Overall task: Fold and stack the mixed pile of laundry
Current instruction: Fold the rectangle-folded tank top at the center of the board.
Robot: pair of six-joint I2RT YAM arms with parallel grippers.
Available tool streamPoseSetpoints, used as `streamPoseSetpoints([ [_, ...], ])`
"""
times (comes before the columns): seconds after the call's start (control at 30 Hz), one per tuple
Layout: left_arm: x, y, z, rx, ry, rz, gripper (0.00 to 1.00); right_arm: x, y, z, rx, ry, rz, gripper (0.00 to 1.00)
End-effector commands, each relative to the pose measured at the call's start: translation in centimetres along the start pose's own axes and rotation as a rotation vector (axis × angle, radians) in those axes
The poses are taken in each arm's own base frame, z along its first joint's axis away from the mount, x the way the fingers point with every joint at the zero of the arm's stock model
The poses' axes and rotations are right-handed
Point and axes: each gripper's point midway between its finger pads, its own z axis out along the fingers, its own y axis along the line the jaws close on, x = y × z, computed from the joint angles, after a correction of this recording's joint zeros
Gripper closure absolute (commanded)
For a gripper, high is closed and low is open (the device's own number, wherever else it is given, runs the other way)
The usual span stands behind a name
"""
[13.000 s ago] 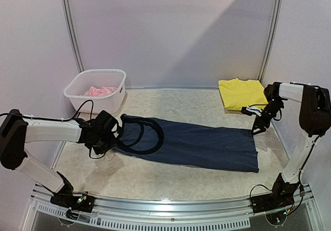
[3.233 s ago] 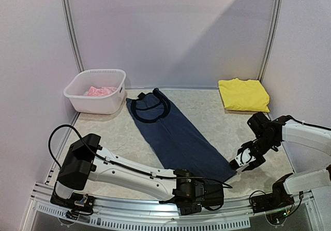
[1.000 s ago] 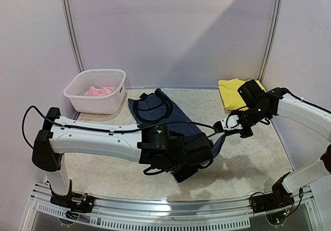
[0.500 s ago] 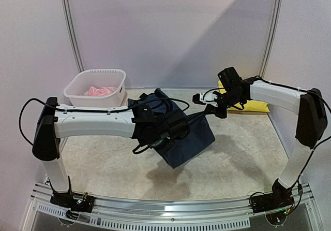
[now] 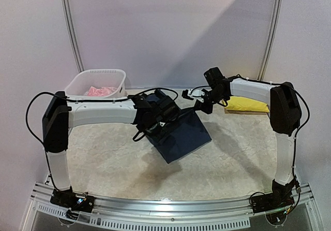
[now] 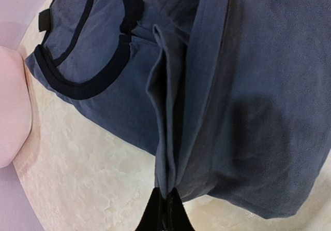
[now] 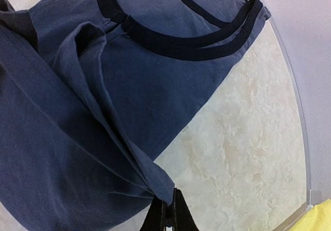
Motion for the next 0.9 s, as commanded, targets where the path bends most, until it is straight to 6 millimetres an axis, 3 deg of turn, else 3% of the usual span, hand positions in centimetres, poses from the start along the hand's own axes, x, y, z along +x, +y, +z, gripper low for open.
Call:
streamPoseSetpoints([
  [0.0,-0.6,0.0,2.6,0.022,0.03,-0.001,1.0,-0.1,-1.7,1.2,0.04,0.004,0.025,0.99],
  [0.33,-0.5,2.4,4.3,-0.025,0.048,-0.054,1.0,0.0,-2.8,3.6,0.04,0.015,0.037,0.98],
  [0.6,-1.0,4.1,5.7,-0.032,0.051,-0.077,1.0,-1.2,-5.0,4.5,0.087,-0.007,0.048,0.98],
  [0.87,-1.4,6.1,7.7,-0.066,0.055,-0.125,1.0,-1.3,-6.5,7.5,0.111,-0.013,0.049,0.92],
])
